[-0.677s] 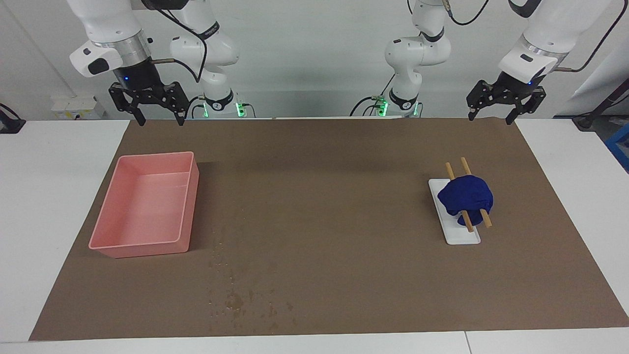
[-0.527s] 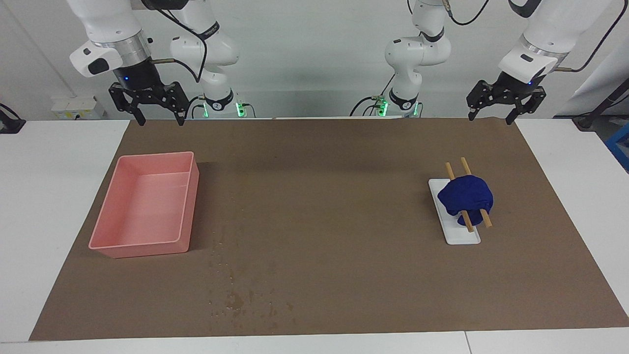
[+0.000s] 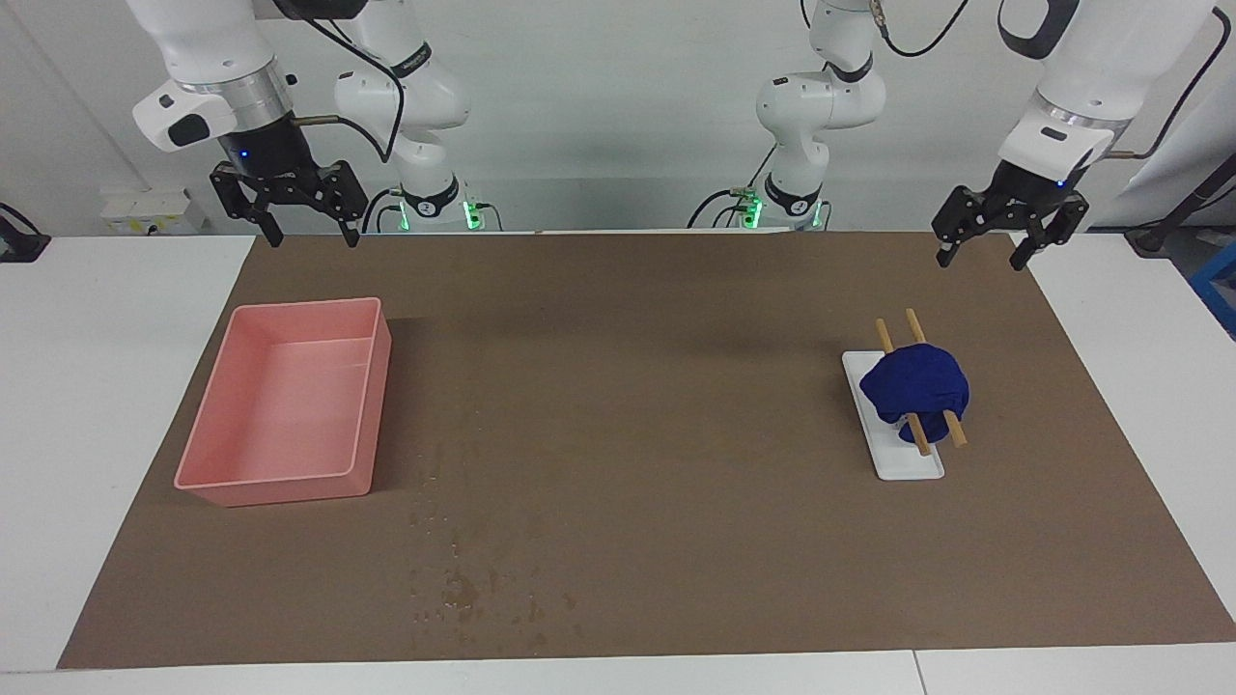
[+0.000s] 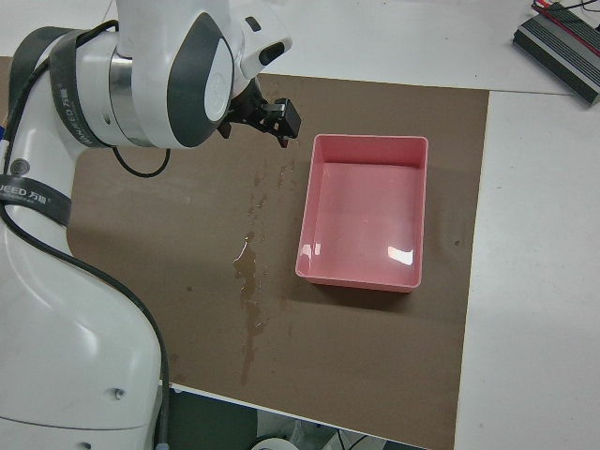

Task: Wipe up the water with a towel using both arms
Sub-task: 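Reach the left gripper down to the blue towel on the white tray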

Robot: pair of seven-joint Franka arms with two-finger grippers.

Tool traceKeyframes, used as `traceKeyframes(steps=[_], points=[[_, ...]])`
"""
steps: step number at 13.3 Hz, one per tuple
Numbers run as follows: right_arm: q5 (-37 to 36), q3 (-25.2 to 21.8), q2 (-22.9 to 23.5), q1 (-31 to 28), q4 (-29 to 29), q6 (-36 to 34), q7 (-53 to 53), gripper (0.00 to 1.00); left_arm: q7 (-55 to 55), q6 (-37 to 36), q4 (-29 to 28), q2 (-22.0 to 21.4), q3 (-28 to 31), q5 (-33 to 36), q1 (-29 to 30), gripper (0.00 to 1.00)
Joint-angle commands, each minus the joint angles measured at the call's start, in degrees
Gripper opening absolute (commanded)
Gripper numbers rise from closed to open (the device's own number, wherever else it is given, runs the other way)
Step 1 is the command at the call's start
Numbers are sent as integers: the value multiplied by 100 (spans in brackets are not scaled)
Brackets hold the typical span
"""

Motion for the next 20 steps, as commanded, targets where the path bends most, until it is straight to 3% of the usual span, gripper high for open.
traceKeyframes(steps=[1,5,7,10,12,13,15,16,17,18,20], points=[[118,22,-87,-84,-46,-160,34,100,-866,1019,-549,214,-37,53,88,100],[109,40,-130,-31,-64,-274,51,100,-1248,2419,-1488,514,-28,53,184,100],[100,40,-166,-74,-82,-529,-35,100,-1634,2553,-1859,470,-28,53,176,100],[30,22,-157,-154,-90,-301,-730,100,-1688,2579,-2140,391,-28,62,185,100],[117,22,-183,-198,-143,-590,-15,100,-1688,2719,-2202,400,-28,71,202,100],[196,22,-209,-250,-195,-608,547,100,-1706,2720,-2220,400,-28,71,194,95],[547,31,-253,-181,-292,-521,1226,100,-1828,2720,-2291,382,-28,71,194,63],[557,83,-254,-163,-345,-469,1525,100,-1838,2720,-2291,382,-28,71,194,43],[618,101,-262,-102,-389,-407,1746,100,-1838,2720,-2291,382,-28,71,194,17],[723,93,-297,-23,-415,-380,1878,100,-1838,2711,-2282,382,-28,71,185,0],[742,93,-306,-13,-433,-415,2037,100,-1794,2702,-2221,399,-28,123,194,0]])
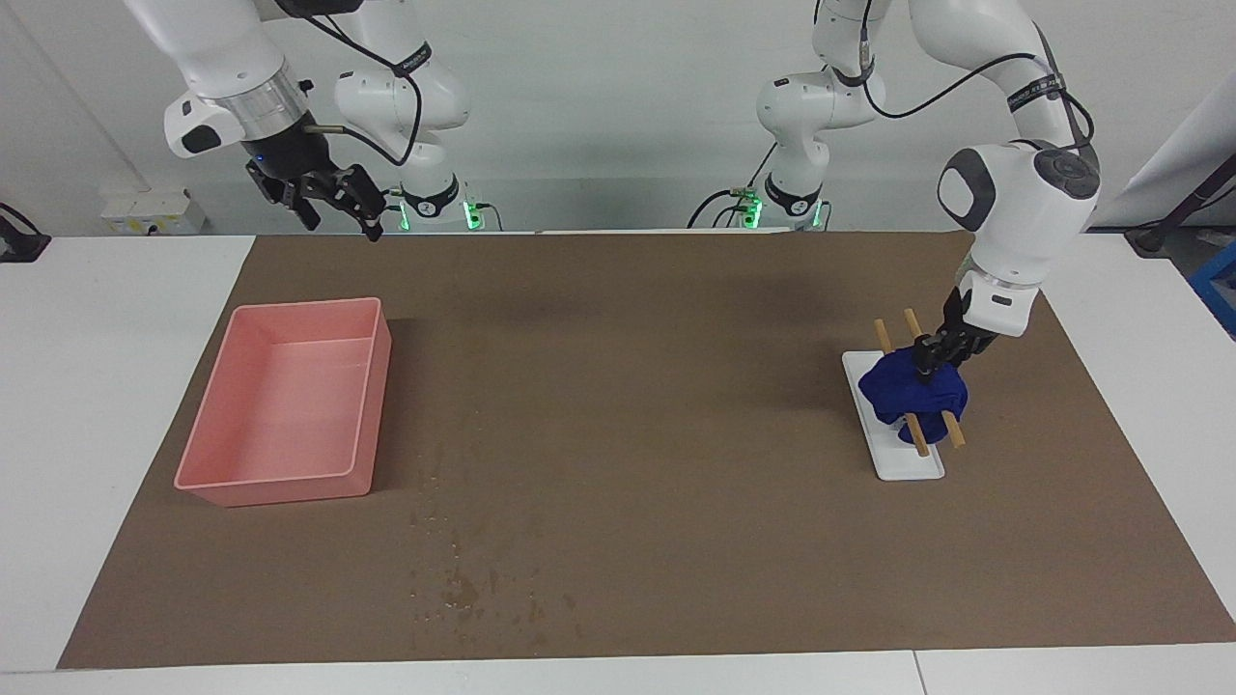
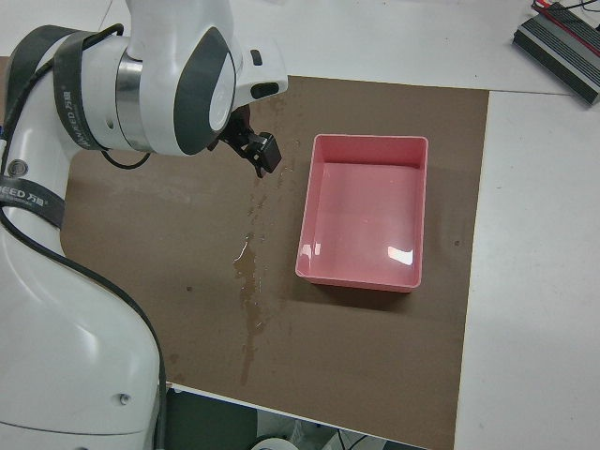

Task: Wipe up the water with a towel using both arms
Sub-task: 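Grasp and lift the towel with the left gripper while the right gripper approaches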

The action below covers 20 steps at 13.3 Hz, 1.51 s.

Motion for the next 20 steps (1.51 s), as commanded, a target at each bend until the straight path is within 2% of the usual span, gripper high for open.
traceKeyframes(steps=[1,3,5,7,10,12,14,16,20], points=[[125,12,-212,-37,-287,134,236,100,-51,45,-39,-94,-78,131,36,0],[439,4,-221,-124,-358,273,393,100,-59,-367,347,-24,-78,140,36,0],[634,3,-212,-195,-393,450,675,100,-173,-1296,1127,134,-105,1,36,0],[679,3,-221,-160,-402,442,728,100,-846,-1871,1683,144,-96,-813,27,0],[679,3,-221,-72,-410,468,921,100,-2926,-1916,1781,-128,-192,-1685,-87,0],[696,12,-230,-45,-454,529,1219,100,-4342,-1960,1791,-295,-569,-2239,-105,0],[1028,4,-212,-54,-507,634,1447,100,-5451,-1960,1791,-375,-999,-2636,-122,0],[1547,12,-221,-28,-656,1169,2323,100,-6269,-1934,1782,-410,-1491,-2830,-122,0],[2206,21,-186,630,-849,2127,4293,100,-7475,-1365,1756,-401,-2440,-2910,-122,0]])
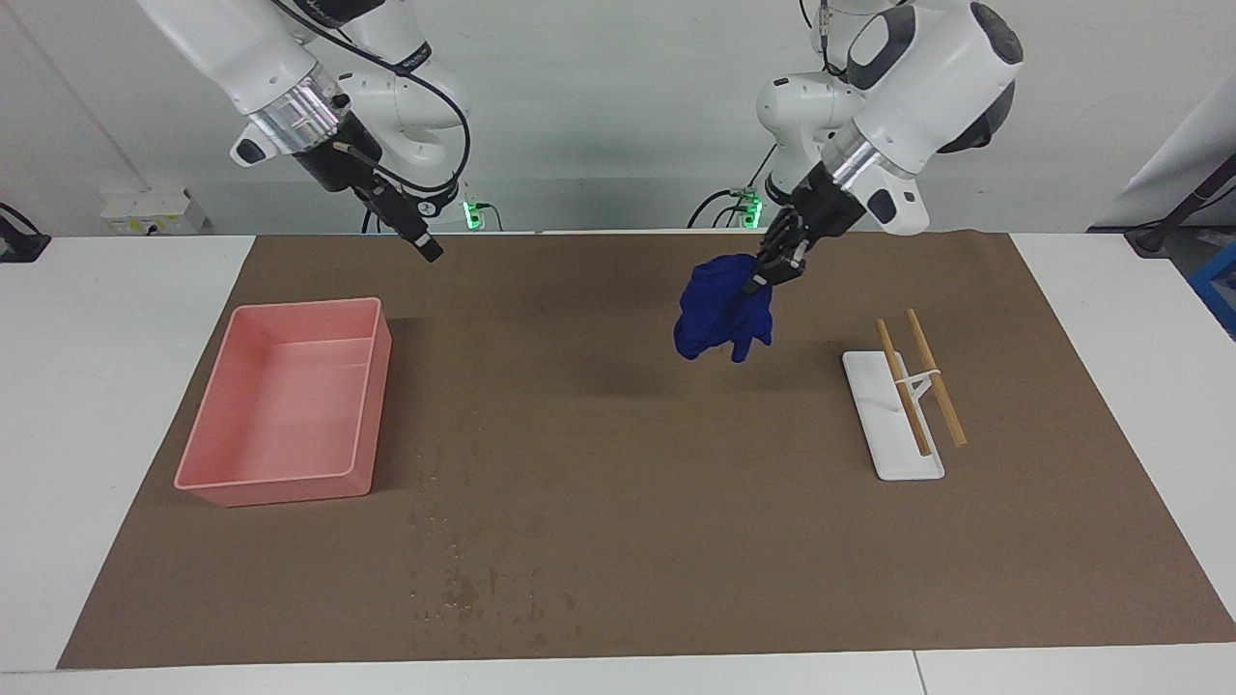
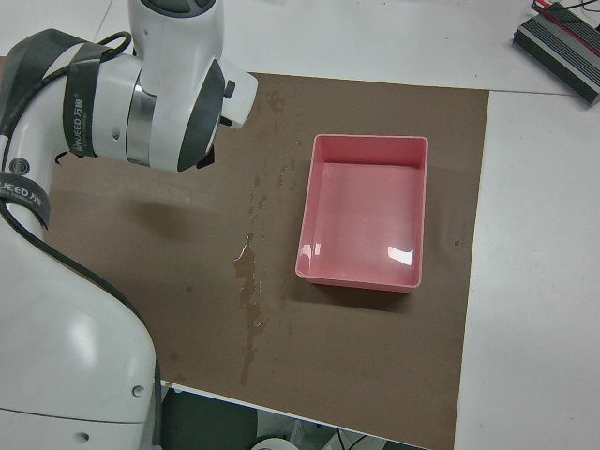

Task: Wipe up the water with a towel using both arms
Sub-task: 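Pass the towel from the left gripper to the right gripper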

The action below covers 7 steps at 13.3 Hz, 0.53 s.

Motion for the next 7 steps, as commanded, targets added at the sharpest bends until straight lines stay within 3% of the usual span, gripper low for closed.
traceKeyframes(steps=[1,4,7], points=[[487,12,-106,284,-309,464,974,100,-634,609,-46,-51,-438,-135,-3,0],[1050,12,-124,294,-556,622,1731,100,-1276,1375,-81,-16,-598,-135,-432,0],[1069,12,-71,671,-626,771,2022,100,-1742,1684,-99,-7,-598,-135,-916,0]])
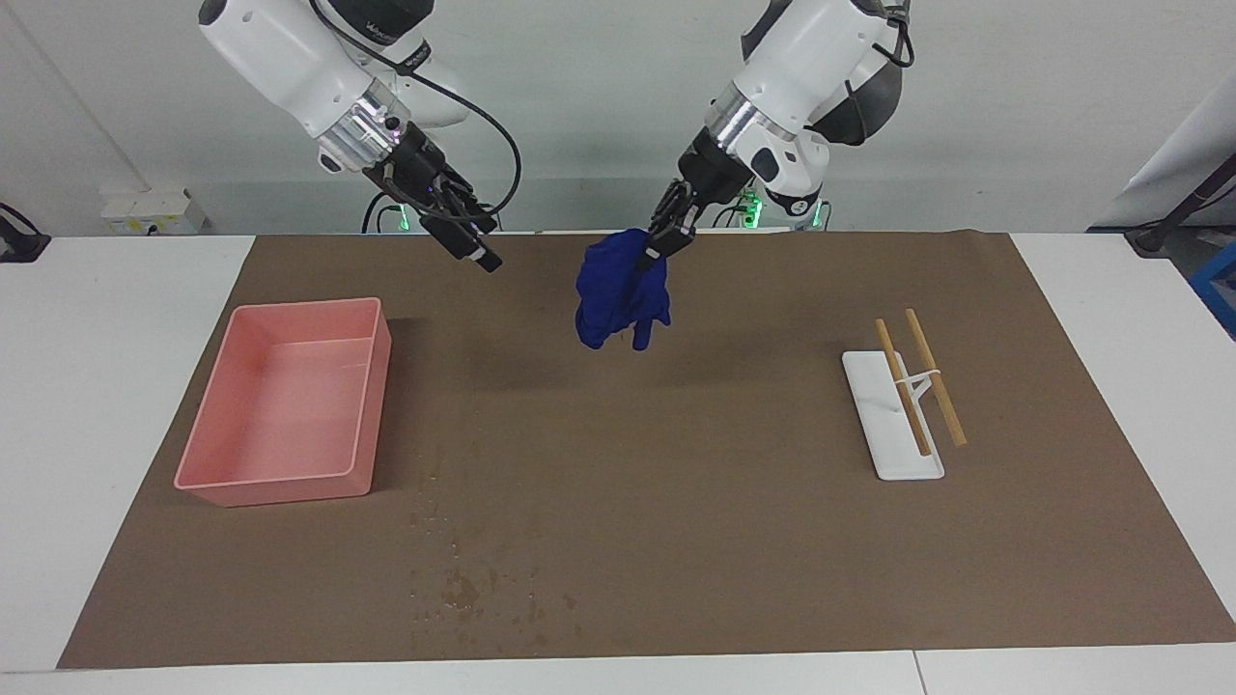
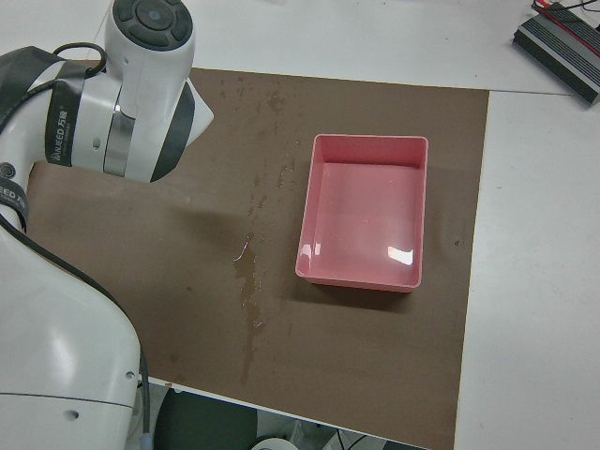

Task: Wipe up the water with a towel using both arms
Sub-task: 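Pass the towel from the left gripper to the right gripper, then lower the towel with the right gripper while the left gripper withdraws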

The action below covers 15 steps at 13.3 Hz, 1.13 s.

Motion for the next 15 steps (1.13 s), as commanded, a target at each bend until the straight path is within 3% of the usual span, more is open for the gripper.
traceKeyframes(steps=[1,4,10,11,13,14,15], points=[[123,3,-40,306,-236,536,339,100,-359,393,-62,-41,64,-122,-402,0],[123,3,75,666,-254,1153,780,100,-676,649,-62,-32,47,-131,-657,0],[123,3,57,852,-403,1199,789,100,-1353,1141,-54,-41,47,-254,-887,0],[123,3,66,852,-403,1199,658,92,-1353,1133,-54,-50,47,-254,-887,0],[115,3,75,852,-394,1199,429,33,-1362,1159,-54,-50,47,-254,-905,0],[123,3,75,843,-394,1190,394,11,-1379,1211,-54,-41,47,-263,-948,0],[115,3,75,843,-386,1181,306,1,-1379,1229,-62,-50,47,-263,-957,0]])
